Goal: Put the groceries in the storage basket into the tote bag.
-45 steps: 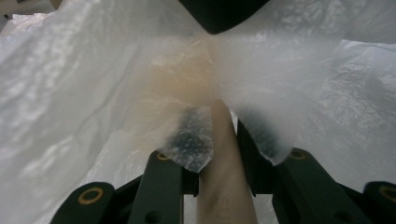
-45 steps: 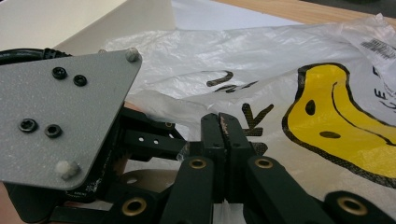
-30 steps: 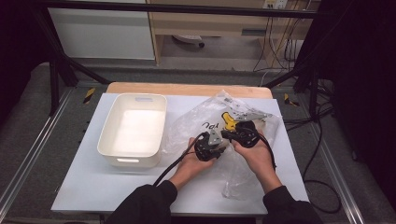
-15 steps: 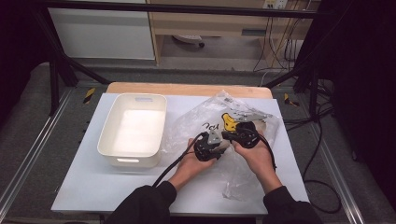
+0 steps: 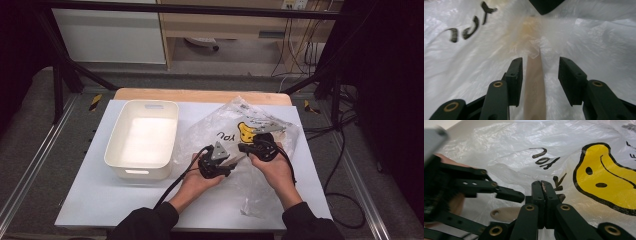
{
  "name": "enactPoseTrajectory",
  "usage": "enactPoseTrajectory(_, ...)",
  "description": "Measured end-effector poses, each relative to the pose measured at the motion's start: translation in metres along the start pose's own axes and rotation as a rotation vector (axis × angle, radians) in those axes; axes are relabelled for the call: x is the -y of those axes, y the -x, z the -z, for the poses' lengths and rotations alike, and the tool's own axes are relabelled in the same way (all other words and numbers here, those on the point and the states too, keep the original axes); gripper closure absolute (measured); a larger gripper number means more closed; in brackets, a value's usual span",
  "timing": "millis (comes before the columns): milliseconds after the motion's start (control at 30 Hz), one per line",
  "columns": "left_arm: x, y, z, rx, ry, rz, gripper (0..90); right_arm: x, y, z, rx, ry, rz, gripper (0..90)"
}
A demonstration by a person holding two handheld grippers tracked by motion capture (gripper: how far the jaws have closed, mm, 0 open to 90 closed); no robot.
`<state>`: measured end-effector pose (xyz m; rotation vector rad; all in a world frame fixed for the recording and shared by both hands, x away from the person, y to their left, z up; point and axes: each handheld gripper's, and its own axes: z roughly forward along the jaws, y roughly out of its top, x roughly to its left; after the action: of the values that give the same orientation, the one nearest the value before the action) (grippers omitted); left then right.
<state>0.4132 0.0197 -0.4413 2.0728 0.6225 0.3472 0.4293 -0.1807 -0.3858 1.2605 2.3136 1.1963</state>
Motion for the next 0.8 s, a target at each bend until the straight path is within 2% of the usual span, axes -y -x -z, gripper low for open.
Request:
enactPoseTrajectory(233,0.007,0.001,0.040,-0.020,0.027,0.013,54.1,0.009,-0.002,0.001,0.001,-0.006,0.000,90.0)
enactPoseTrajectory(333,0.009,-0.001,0.057,-0.027,0.051,0.039,53.3,0.015,-0.004,0.001,-0.003,-0.008,-0.001,90.0)
enactPoseTrajectory(433,0.011,-0.002,0.073,-0.043,0.071,0.049,52.6,0.022,-0.007,0.000,-0.012,-0.011,-0.009,90.0)
enactPoseTrajectory(567,0.012,-0.003,0.088,-0.057,0.078,0.060,50.9,0.027,-0.011,-0.002,-0.018,-0.017,0.001,90.0)
enactPoseTrajectory(667,0.011,-0.005,0.097,-0.086,0.096,0.066,47.9,0.030,-0.014,-0.005,-0.020,-0.029,0.005,90.0)
enactPoseTrajectory(700,0.010,-0.007,0.100,-0.086,0.109,0.076,45.9,0.031,-0.015,-0.006,-0.019,-0.032,0.008,90.0)
enactPoseTrajectory(800,0.007,-0.010,0.101,-0.121,0.128,0.090,41.5,0.034,-0.017,-0.009,-0.025,-0.036,0.007,90.0)
